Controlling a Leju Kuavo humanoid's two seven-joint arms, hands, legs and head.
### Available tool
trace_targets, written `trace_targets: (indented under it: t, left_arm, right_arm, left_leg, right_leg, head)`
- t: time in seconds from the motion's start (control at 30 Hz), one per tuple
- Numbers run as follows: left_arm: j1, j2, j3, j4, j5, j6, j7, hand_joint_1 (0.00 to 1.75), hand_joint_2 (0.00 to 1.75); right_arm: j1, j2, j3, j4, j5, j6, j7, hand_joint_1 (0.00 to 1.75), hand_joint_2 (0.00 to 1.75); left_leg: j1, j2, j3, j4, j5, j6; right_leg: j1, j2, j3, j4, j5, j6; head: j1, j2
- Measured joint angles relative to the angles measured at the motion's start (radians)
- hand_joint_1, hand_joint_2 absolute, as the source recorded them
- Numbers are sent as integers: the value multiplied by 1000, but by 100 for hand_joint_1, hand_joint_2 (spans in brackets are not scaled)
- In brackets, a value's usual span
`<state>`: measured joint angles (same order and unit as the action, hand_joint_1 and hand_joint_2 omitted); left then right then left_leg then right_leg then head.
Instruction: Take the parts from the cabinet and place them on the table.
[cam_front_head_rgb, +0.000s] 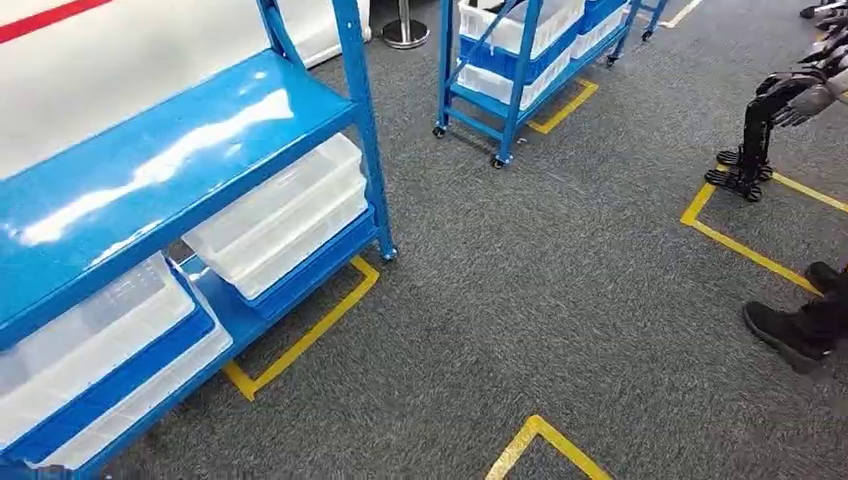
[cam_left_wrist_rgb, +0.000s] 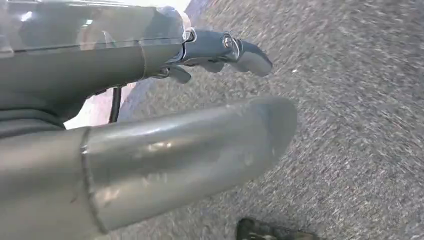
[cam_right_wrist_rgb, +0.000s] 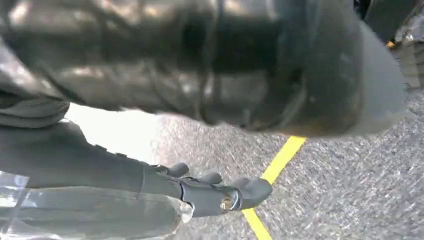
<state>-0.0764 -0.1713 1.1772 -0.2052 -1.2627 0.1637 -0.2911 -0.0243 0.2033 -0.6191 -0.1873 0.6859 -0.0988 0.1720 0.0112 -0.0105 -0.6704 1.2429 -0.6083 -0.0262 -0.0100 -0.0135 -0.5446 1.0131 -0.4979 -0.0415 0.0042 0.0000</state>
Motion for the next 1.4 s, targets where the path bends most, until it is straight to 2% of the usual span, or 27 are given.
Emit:
trace_targets:
  t: [0.03, 0.07, 0.1, 0.17, 0.2, 0.23, 0.37, 0.43, 0.47, 0.53, 0.57, 0.6, 0.67, 0.7, 0.73, 0.87, 0.9, 0.93, 0.97, 1.03, 1.07, 1.1, 1.17, 1.2, 1.23, 1.37, 1.4]
  left_arm:
    - [0, 0, 0, 0, 0, 0, 0, 0, 0]
    - [2, 0, 0, 0, 0, 0, 0, 0, 0]
    - [5, 0, 0, 0, 0, 0, 0, 0, 0]
    - [5, 0, 0, 0, 0, 0, 0, 0, 0]
    - [4, 0, 0, 0, 0, 0, 0, 0, 0]
    - [1, 0, 0, 0, 0, 0, 0, 0, 0]
    - [7, 0, 0, 0, 0, 1, 0, 0, 0]
    - [5, -4, 0, 0, 0, 2, 0, 0, 0]
    - [1, -4, 0, 0, 0, 4, 0, 0, 0]
    - [0, -4, 0, 0, -1, 8, 0, 0, 0]
    - [1, -4, 0, 0, -2, 9, 0, 0, 0]
    - [3, -4, 0, 0, -3, 10, 0, 0, 0]
    - [3, -5, 0, 0, -3, 11, 0, 0, 0]
    - [2, -7, 1, 0, 18, 15, 0, 0, 0]
    - [-1, -11, 9, 0, 47, 19, -4, 0, 0]
    - [7, -14, 37, 0, 73, 26, -16, 0, 0]
    - [8, -13, 43, 0, 73, 27, -18, 0, 0]
    - [10, -15, 47, 0, 73, 27, -18, 0, 0]
    - [7, -16, 47, 0, 72, 26, -20, 0, 0]
    - [3, -17, 47, 0, 63, 26, -22, 0, 0]
    - [4, -17, 47, 0, 61, 26, -22, 0, 0]
    - [5, -17, 47, 0, 60, 25, -22, 0, 0]
    - [10, -17, 47, 0, 55, 25, -21, 0, 0]
    - [9, -17, 47, 0, 54, 25, -21, 0, 0]
    - [7, -17, 47, 0, 52, 25, -21, 0, 0]
    - [10, -17, 47, 0, 44, 24, -21, 0, 0]
    - [11, -18, 47, 0, 44, 24, -21, 0, 0]
  right_arm:
    - [0, 0, 0, 0, 0, 0, 0, 0, 0]
    - [0, 0, 0, 0, 0, 0, 0, 0, 0]
    - [-1, 0, 0, 0, 0, 0, 0, 0, 0]
    - [-2, 0, 0, 0, 0, 0, 0, 0, 0]
    - [-2, 0, 0, 0, 0, 0, 0, 0, 0]
    - [-1, 0, 0, 0, 0, 0, 0, 0, 0]
    - [-9, 0, 0, 0, 0, 1, 0, 0, 0]
    - [-8, 0, 0, 0, 0, 1, 0, 0, 0]
    - [-4, 0, 0, 0, 0, 2, 0, 0, 0]
    - [-3, -2, 0, 0, 0, 5, 0, 0, 0]
    - [-2, -2, 0, 0, 0, 5, 0, 0, 0]
    - [-1, -2, 0, 0, 0, 5, 0, 0, 0]
    - [0, -4, 0, 0, 0, 5, 0, 0, 0]
    - [1, -5, 0, 0, 0, 5, 0, 0, 0]
    - [4, -6, 0, 0, -2, 4, 0, 0, 0]
    - [-2, -6, -4, 0, -10, -2, 0, 0, 0]
    - [-1, -4, -5, 0, -10, -5, 0, 0, 0]
    - [1, -4, -6, 0, -10, -7, 0, 0, 0]
    - [3, -3, -6, 0, -10, -8, -2, 0, 0]
    - [6, -3, -6, 0, -10, -8, -2, 0, 0]
    - [6, -3, -6, 0, -9, -8, -2, 0, 0]
    - [6, -3, -6, 0, -9, -8, -2, 0, 0]
    - [4, -3, -7, 0, -8, -7, -2, 0, 0]
    - [4, -3, -7, 0, -8, -7, -2, 0, 0]
    - [5, -2, -7, 0, -8, -7, -2, 0, 0]
    - [0, 3, -10, 0, -7, -7, -3, 0, 0]
    - [-2, 3, -10, 0, -6, -7, -3, 0, 0]
  left_leg:
    - [1, 2, -28, 62, -19, -4]
    - [2, 4, -36, 79, -13, -6]
    - [3, 6, -17, 43, 18, -7]
    - [2, 25, 74, -131, 107, -3]
    - [0, 61, 118, -215, 136, 2]
    - [-12, 94, 128, -240, 121, 11]
    - [-7, 47, 121, -248, 133, 33]
    - [0, 29, 128, -256, 142, 48]
    - [0, 19, 126, -256, 143, 52]
    - [-1, -5, 124, -255, 145, 54]
    - [-1, -19, 124, -254, 145, 54]
    - [-1, -34, 126, -253, 144, 53]
    - [0, -64, 129, -249, 142, 50]
    - [2, -77, 128, -245, 139, 46]
    - [-3, -87, 122, -238, 135, 39]
    - [4, -127, 108, -238, 140, 12]
    - [6, -109, 105, -226, 131, 8]
    - [0, -50, 90, -193, 107, 4]
    - [1, -21, 61, -136, 71, 1]
    - [3, 1, -17, 28, -3, -6]
    - [3, 4, -37, 71, -11, -8]
    - [3, 5, -33, 68, 3, -8]
    - [2, 14, 43, -76, 89, -2]
    - [-1, 40, 97, -175, 132, 5]
    - [-9, 92, 125, -233, 127, 14]
    - [-19, 55, 117, -238, 132, 34]
    - [-6, 42, 133, -256, 143, 47]
  right_leg:
    - [1, -15, 0, 0, -1, 0]
    - [1, -27, 1, 1, -3, 0]
    - [1, -40, 3, 2, -5, 1]
    - [1, -63, 9, 5, -11, 6]
    - [2, -72, 14, 6, -15, 10]
    - [10, -81, 14, 10, -20, 17]
    - [14, -115, 26, 4, -22, 33]
    - [3, -25, 5, 57, -67, 43]
    - [2, -2, -29, 128, -108, 44]
    - [-1, 9, -108, 290, -172, 50]
    - [-2, 10, -129, 324, -170, 50]
    - [-4, 10, -125, 305, -140, 51]
    - [-8, 22, -66, 160, -40, 48]
    - [-12, 54, -31, 76, 5, 46]
    - [-12, 102, -19, 43, -4, 44]
    - [-8, 70, -15, 31, -7, 33]
    - [-17, 53, -12, 21, -1, 22]
    - [-13, 41, -9, 18, -1, 16]
    - [-12, 28, -10, 18, -1, 11]
    - [-6, -7, -11, 18, -4, 7]
    - [-4, -21, -11, 19, -5, 6]
    - [-3, -33, -10, 19, -6, 6]
    - [-2, -58, -4, 19, -11, 8]
    - [-1, -69, 2, 19, -14, 11]
    - [1, -78, 5, 19, -16, 14]
    - [4, -112, 14, 11, -16, 31]
    - [5, -104, 19, 14, -23, 41]
  head:
    - [0, 0]
    - [0, 0]
    - [0, 0]
    - [0, 0]
    - [0, 0]
    - [0, 0]
    - [1, 0]
    - [1, 0]
    - [2, 0]
    - [2, 0]
    - [1, 0]
    - [2, 0]
    - [2, 0]
    - [2, 0]
    - [2, 0]
    - [2, 0]
    - [2, 0]
    - [0, 0]
    - [-3, 0]
    - [-3, 0]
    - [-3, 0]
    - [-3, 0]
    - [-3, 0]
    - [-3, 0]
    - [-3, 0]
    - [-3, 0]
    - [-3, 0]
